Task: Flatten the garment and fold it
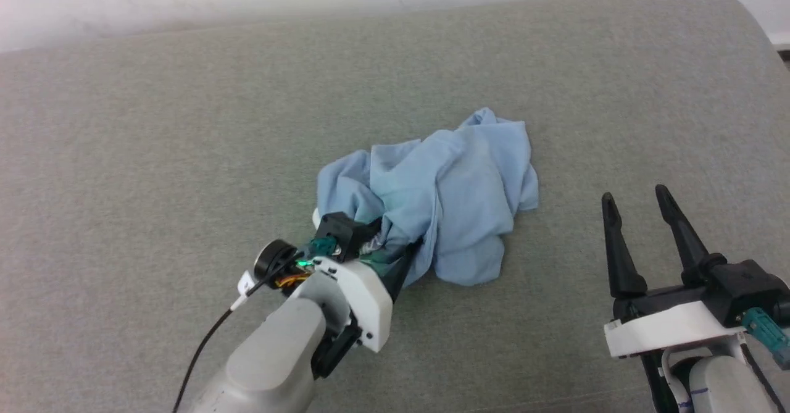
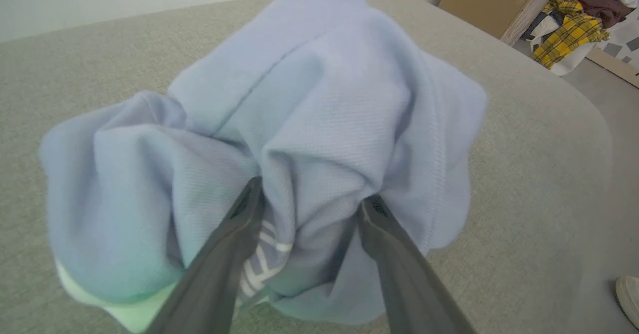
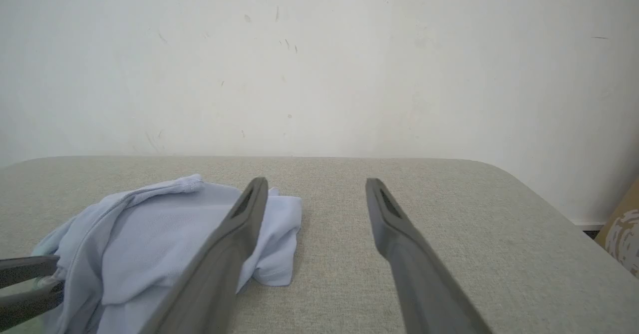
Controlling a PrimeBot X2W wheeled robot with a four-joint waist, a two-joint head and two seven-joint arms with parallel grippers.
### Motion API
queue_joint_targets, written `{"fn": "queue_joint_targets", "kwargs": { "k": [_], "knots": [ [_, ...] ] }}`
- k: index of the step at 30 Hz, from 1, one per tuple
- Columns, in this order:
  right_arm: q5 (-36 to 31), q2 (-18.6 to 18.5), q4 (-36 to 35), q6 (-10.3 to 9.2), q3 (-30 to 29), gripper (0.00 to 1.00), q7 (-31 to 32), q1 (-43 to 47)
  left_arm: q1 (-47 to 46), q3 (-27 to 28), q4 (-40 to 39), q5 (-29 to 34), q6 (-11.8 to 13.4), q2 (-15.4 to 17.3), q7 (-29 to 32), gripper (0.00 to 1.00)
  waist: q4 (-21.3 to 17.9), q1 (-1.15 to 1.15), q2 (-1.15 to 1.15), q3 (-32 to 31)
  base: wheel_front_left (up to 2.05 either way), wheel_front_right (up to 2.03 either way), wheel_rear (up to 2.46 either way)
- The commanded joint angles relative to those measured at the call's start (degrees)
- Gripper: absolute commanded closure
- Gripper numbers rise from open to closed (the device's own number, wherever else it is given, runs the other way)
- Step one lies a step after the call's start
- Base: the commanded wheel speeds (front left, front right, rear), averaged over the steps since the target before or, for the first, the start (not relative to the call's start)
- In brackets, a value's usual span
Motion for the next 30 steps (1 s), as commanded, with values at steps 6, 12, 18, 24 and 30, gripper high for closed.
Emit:
{"fn": "queue_joint_targets", "kwargs": {
  "k": [6, 12, 18, 24, 30],
  "knots": [
    [-0.1, 0.1, 1.5, -0.11, -0.5, 0.0, -0.3, 0.9, -0.3, 0.6, 3.4, 0.2, -0.1, 1.2, -4.4, 0.0, 0.6, 0.0, -0.01, -1.6, 0.0, 0.0, 0.0],
    [-1.1, 0.1, 2.0, -0.11, -1.4, 0.0, -0.3, 2.8, 0.7, 4.5, -2.2, -0.9, 2.0, 3.4, -7.1, 0.0, 3.6, 0.0, -0.01, -5.4, 0.0, 0.0, 0.0],
    [-1.4, 0.1, 1.7, -0.11, -1.6, 0.0, -0.3, 5.1, 6.7, 12.4, -14.8, -0.3, 7.7, 7.2, -7.8, 0.0, 5.6, 0.0, -0.01, -8.3, 0.0, 0.0, 0.0],
    [-1.8, 0.1, 1.2, -0.11, -0.4, 0.0, -0.3, 7.0, 19.1, 20.1, -29.4, 6.3, 13.3, 8.9, -7.8, 0.0, 6.0, 0.0, -0.01, -10.0, 0.0, 0.0, 0.0],
    [-1.8, 0.1, 0.8, -0.11, 0.1, 0.0, -0.3, 8.2, 31.0, 24.6, -37.2, 12.0, 15.9, 5.3, -7.9, 0.0, 5.9, 0.0, -0.01, -11.2, 0.0, 0.0, 0.0]
  ]
}}
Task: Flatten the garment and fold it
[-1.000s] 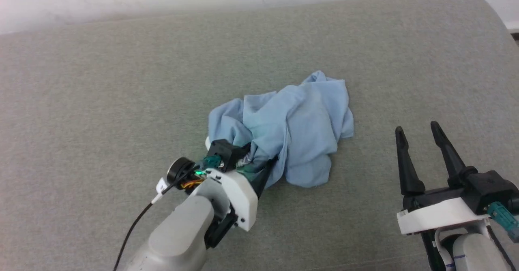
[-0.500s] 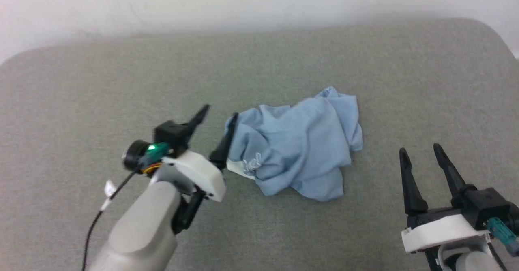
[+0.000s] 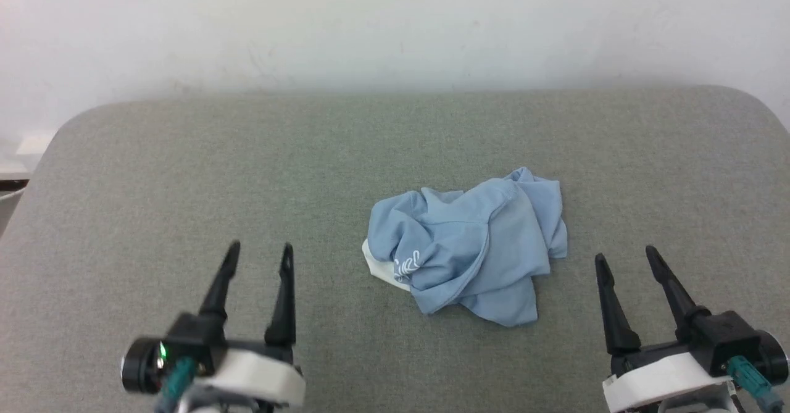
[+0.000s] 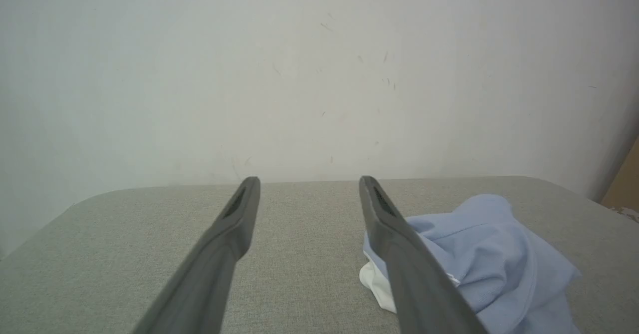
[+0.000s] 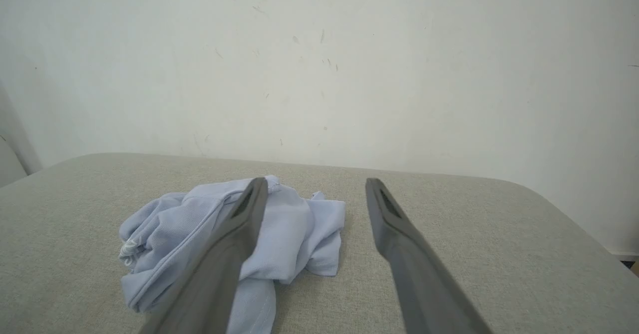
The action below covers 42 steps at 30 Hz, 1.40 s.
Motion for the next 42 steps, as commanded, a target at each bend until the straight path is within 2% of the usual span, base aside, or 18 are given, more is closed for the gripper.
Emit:
{"fn": "queue_joint_targets", "kwargs": {
  "k": [1, 6, 15, 19, 20, 24, 30, 36, 42],
  "knots": [
    [-0.2, 0.1, -0.3, -0.12, 0.2, 0.0, -0.3, 1.0, 3.2, 0.8, -1.7, 2.3, 0.8, -1.1, -0.3, 0.0, 0.0, 0.01, 0.0, -0.6, 0.0, 0.0, 0.0],
    [0.0, 0.1, -0.3, -0.12, 0.8, 0.0, -0.3, 1.5, 7.7, 2.1, -3.2, 5.3, -0.3, -3.4, -0.3, 0.0, 0.2, 0.01, 0.0, -0.5, 0.0, 0.0, 0.0],
    [-0.1, 0.1, -0.2, -0.12, 2.0, 0.0, -0.3, 0.9, 4.9, -1.5, 0.2, 7.8, -5.9, -3.4, 0.1, 0.0, -1.4, 0.01, 0.0, 1.8, 0.0, 0.0, 0.0],
    [-0.4, 0.1, -0.4, -0.12, 1.5, 0.0, -0.3, 0.4, 1.1, -4.5, -0.3, 7.6, -8.8, -3.6, 6.1, 0.0, -2.7, 0.01, 0.0, 4.3, 0.0, 0.0, 0.0],
    [-0.4, 0.1, -0.4, -0.12, 1.5, 0.0, -0.3, 0.4, 1.1, -4.5, -0.3, 7.6, -8.8, -3.6, 6.1, 0.0, -2.7, 0.01, 0.0, 4.3, 0.0, 0.0, 0.0],
    [-0.4, 0.1, -0.5, -0.12, 0.9, 0.0, -0.3, 0.0, -3.9, -8.1, -0.5, 6.8, -12.0, -4.1, 16.2, 0.0, -4.0, 0.01, 0.0, 7.0, 0.0, 0.0, 0.0],
    [0.3, 0.1, -0.9, -0.12, 0.8, 0.0, -0.3, -1.7, -12.0, -13.5, 1.7, 6.6, -14.6, -5.5, 29.2, 0.0, -7.1, 0.01, 0.0, 11.1, 0.0, 0.0, 0.0],
    [1.4, 0.1, -0.6, -0.12, 0.9, 0.0, -0.3, -3.0, -18.6, -16.2, 6.2, 7.2, -15.3, -6.0, 34.7, 0.0, -9.9, 0.01, 0.0, 13.7, 0.0, 0.0, 0.0],
    [2.1, 0.1, -0.5, -0.12, 0.8, 0.0, -0.3, -3.5, -22.0, -16.6, 11.8, 11.4, -12.4, -5.1, 34.8, 0.0, -11.4, 0.01, 0.0, 14.5, 0.0, 0.0, 0.0]
  ]
}}
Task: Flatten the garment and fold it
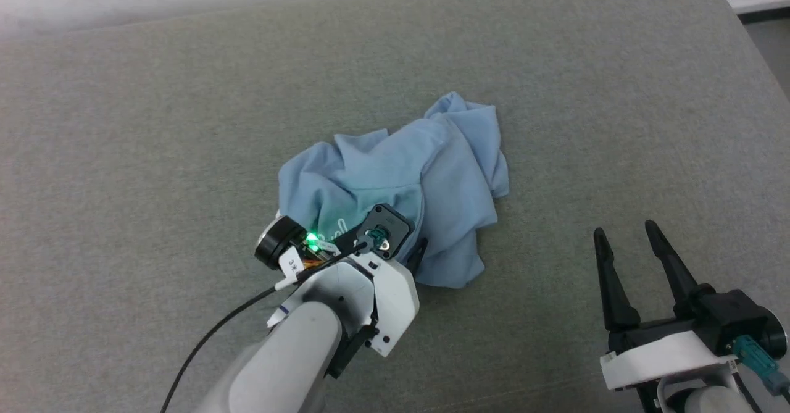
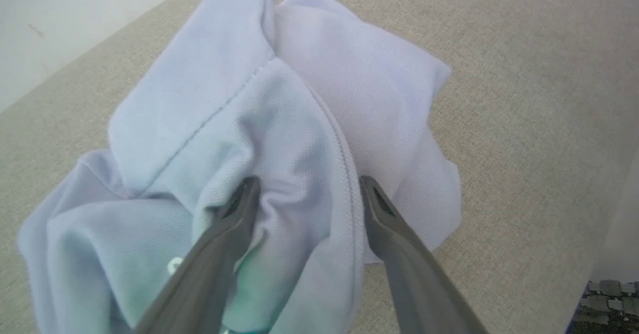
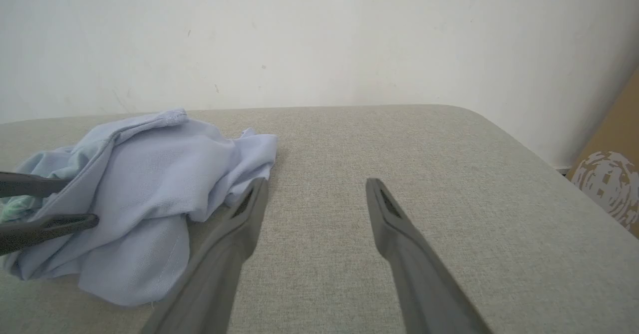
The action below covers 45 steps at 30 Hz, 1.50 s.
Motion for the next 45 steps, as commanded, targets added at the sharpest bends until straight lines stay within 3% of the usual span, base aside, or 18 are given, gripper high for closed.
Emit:
{"fn": "queue_joint_targets", "kwargs": {
  "k": [1, 2, 7, 11, 19, 24, 26, 27, 28, 29, 33, 37, 41, 45],
  "knots": [
    [0.4, 0.1, 0.0, -0.12, 0.0, 0.0, -0.3, -0.6, -0.5, -0.2, 1.1, 0.1, 0.4, -0.1, -0.3, 0.11, -1.0, -0.01, -0.01, 1.0, 0.0, 0.0, 0.0],
    [0.4, 0.1, 0.1, -0.12, -0.1, 0.0, -0.3, -0.6, -0.6, -0.3, 1.5, -0.1, 0.3, -0.3, -0.7, 1.0, -0.9, -0.01, -0.01, 0.9, 0.0, 0.0, 0.0],
    [0.0, 0.1, 0.5, -0.12, -0.4, 0.0, -0.3, -0.2, -0.3, 0.9, 0.5, -2.7, 0.2, -1.3, -4.7, 1.0, 1.3, -0.01, -0.01, -0.8, 0.0, 0.0, 0.0],
    [-0.8, 0.1, 0.8, -0.12, -0.8, 0.0, -0.3, 0.4, 1.0, 3.8, -4.3, -5.0, 2.0, -1.8, -10.2, 1.0, 4.2, -0.01, -0.01, -3.1, 0.0, 0.0, 0.0],
    [-2.3, 0.1, 1.2, -0.12, -0.7, 0.0, -0.3, 2.1, 10.1, 17.2, -12.7, -11.8, 10.1, -0.2, -18.9, 1.0, 9.8, -0.01, -0.01, -6.8, 0.0, 0.0, 0.0],
    [-2.4, 0.1, 1.7, -0.12, -0.3, 0.0, -0.3, 2.2, 17.7, 25.8, -6.9, -16.4, 15.4, 0.1, -21.6, 1.0, 11.1, -0.01, -0.01, -7.0, 0.0, 0.0, 0.0],
    [-2.5, 0.1, 2.1, -0.12, -0.1, 0.0, -0.3, 2.1, 20.3, 27.3, -2.4, -18.1, 16.0, -0.2, -21.5, 1.0, 11.2, -0.01, -0.01, -6.9, 0.0, 0.0, 0.0],
    [-2.5, 0.1, 2.3, -0.12, 0.0, 0.0, -0.3, 2.1, 21.1, 27.5, -0.2, -18.9, 16.0, -0.4, -20.9, 0.78, 11.2, -0.01, -0.01, -6.8, 0.0, 0.0, 0.0],
    [-2.5, 0.1, 2.4, -0.12, -0.1, 0.0, -0.3, 2.0, 21.6, 27.3, 1.9, -19.2, 15.9, -0.4, -20.2, 0.28, 11.3, -0.01, -0.01, -6.7, 0.0, 0.0, 0.0],
    [-2.5, 0.1, 2.6, -0.12, -0.1, 0.0, -0.3, 2.0, 21.7, 27.1, 3.7, -19.4, 15.7, -0.5, -19.8, 0.0, 11.4, -0.01, -0.01, -6.7, 0.0, 0.0, 0.0],
    [-2.6, 0.1, 3.4, -0.12, -0.5, 0.0, -0.3, 2.0, 20.6, 26.9, 7.4, -20.0, 14.7, -1.5, -22.1, 0.0, 12.2, -0.01, -0.01, -7.2, 0.0, 0.0, 0.0],
    [-3.0, 0.1, 3.6, -0.12, -0.3, 0.0, -0.3, 1.9, 18.3, 26.2, 7.1, -18.6, 12.8, -1.2, -28.3, 0.0, 13.6, -0.01, -0.01, -8.5, 0.0, 0.0, 0.0],
    [-3.7, 0.1, 3.3, -0.12, 0.9, 0.0, 0.7, 1.2, 16.3, 24.3, 3.7, -14.8, 10.3, 0.2, -33.9, 0.0, 15.6, -0.01, -0.01, -9.7, 0.0, 0.0, 0.0],
    [-2.3, -1.5, 3.1, -0.12, 6.4, 0.0, 6.8, -1.1, 16.2, 22.5, -2.2, -8.1, 9.7, 2.0, -35.1, 0.0, 17.5, -0.01, -0.01, -10.1, 0.0, 0.0, 0.0]
  ]
}}
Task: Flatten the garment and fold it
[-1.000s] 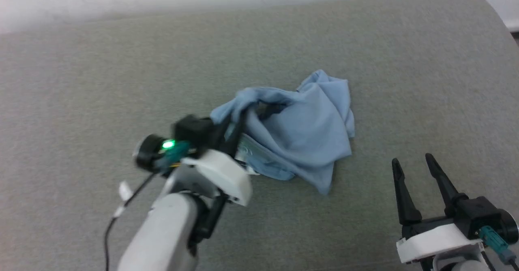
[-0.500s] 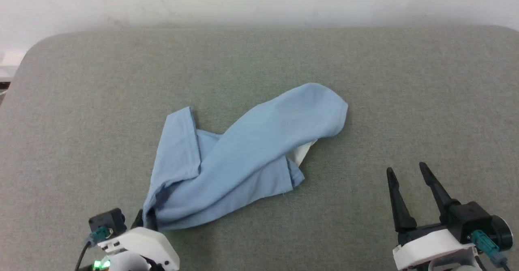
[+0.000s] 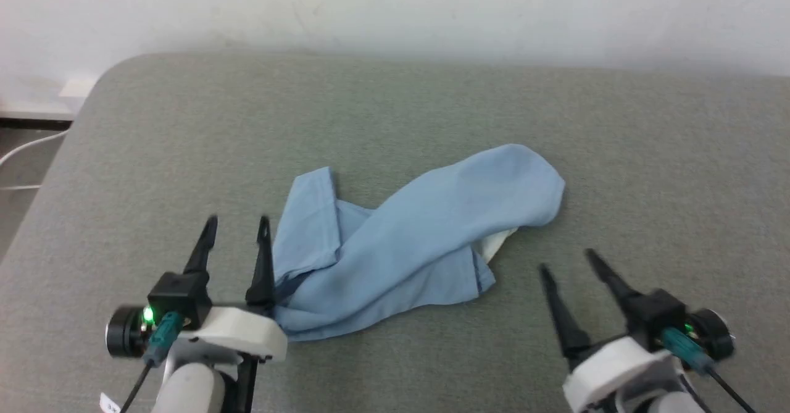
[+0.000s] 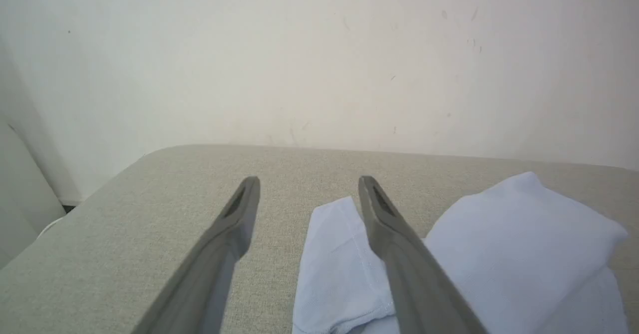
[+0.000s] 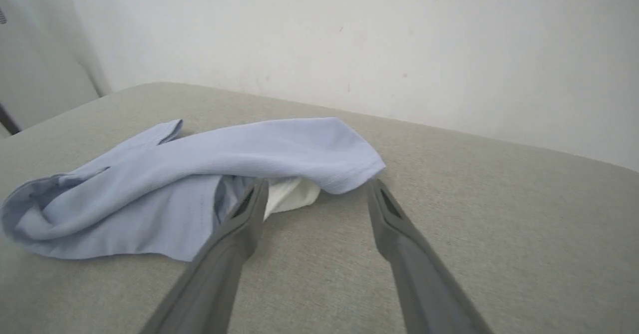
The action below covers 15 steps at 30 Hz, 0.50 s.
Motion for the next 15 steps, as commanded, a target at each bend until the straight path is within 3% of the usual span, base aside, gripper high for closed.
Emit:
{"fn": "queue_joint_targets", "kwargs": {
  "k": [1, 9, 15],
  "knots": [
    [1.6, -1.9, -0.3, -0.11, 3.7, 0.0, 3.5, -2.3, -0.2, -0.6, -4.1, 3.6, -0.5, 0.7, -0.3, 0.0, 2.3, 0.0, -0.01, -0.7, 0.0, 0.0, 0.0],
    [14.0, -11.0, 2.3, -0.11, 17.9, 0.0, 23.7, -10.8, 5.7, -2.9, -13.5, 11.0, -0.7, -1.7, -0.3, 0.0, 7.0, 0.0, -0.01, 0.7, 0.0, 0.0, 0.0],
    [17.2, -13.9, 5.9, -0.11, 21.3, 0.0, 29.3, -16.7, 6.1, -3.8, -13.4, 12.0, -1.5, -3.7, -0.3, 0.0, 10.4, 0.0, -0.01, 2.3, 0.0, 0.0, 0.0]
  ]
}}
